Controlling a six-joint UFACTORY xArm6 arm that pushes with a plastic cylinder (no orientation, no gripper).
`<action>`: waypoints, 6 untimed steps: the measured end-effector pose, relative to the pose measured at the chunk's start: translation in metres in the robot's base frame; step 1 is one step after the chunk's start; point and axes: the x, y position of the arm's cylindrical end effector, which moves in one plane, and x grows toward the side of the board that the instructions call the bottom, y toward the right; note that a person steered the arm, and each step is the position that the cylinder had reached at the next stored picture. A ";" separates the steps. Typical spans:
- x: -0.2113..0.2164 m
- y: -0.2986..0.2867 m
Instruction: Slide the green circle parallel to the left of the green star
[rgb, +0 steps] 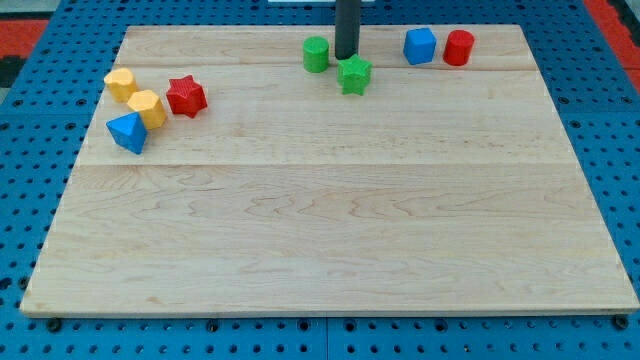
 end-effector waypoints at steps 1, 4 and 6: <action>-0.025 -0.002; 0.016 -0.107; 0.020 -0.138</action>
